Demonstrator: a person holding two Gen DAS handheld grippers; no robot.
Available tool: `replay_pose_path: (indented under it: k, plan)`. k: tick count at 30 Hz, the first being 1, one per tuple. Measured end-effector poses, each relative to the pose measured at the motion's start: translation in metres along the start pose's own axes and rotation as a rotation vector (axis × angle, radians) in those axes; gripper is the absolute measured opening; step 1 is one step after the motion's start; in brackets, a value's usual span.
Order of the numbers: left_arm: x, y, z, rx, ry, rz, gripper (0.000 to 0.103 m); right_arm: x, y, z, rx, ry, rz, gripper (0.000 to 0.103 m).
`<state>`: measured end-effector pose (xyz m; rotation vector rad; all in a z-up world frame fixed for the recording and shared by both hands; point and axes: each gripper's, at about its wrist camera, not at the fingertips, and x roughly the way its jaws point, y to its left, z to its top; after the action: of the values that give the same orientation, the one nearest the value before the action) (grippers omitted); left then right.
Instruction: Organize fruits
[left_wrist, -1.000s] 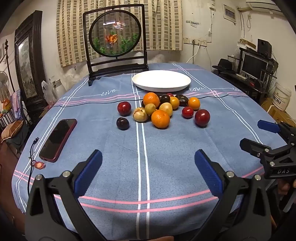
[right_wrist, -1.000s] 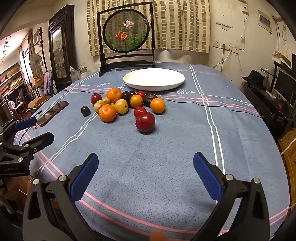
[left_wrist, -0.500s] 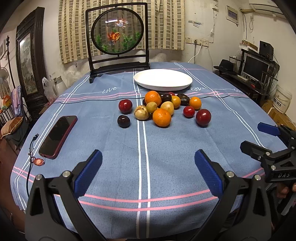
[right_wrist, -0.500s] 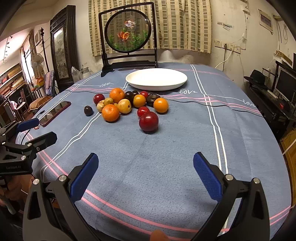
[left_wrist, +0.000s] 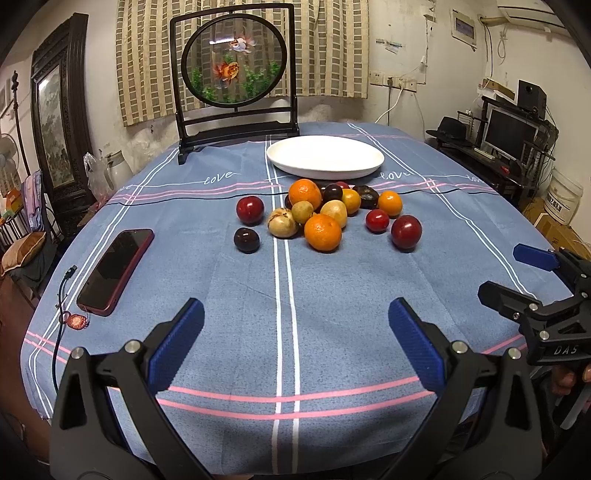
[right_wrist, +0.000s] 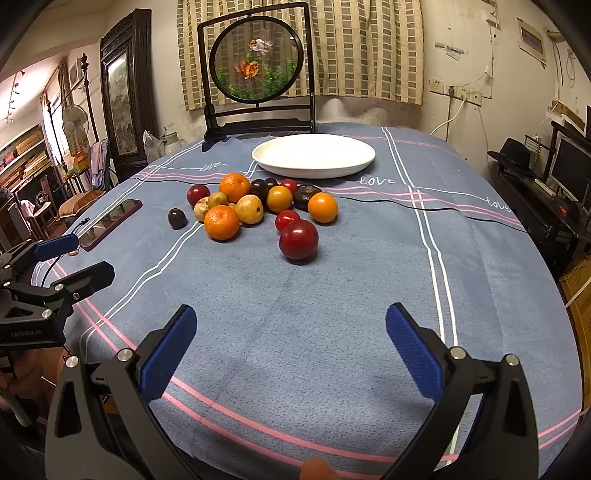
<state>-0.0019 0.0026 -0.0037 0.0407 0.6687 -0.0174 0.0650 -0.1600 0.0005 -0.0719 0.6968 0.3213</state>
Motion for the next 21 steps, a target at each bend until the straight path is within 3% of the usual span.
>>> replay_pose_path:
  k: [21]
  plan:
    - [0.0017,0.0024,-0.0031,0.001,0.009,0.0,0.101,0.0038,0.0022,-0.0009,-0.005,0.008,0.01,0.102]
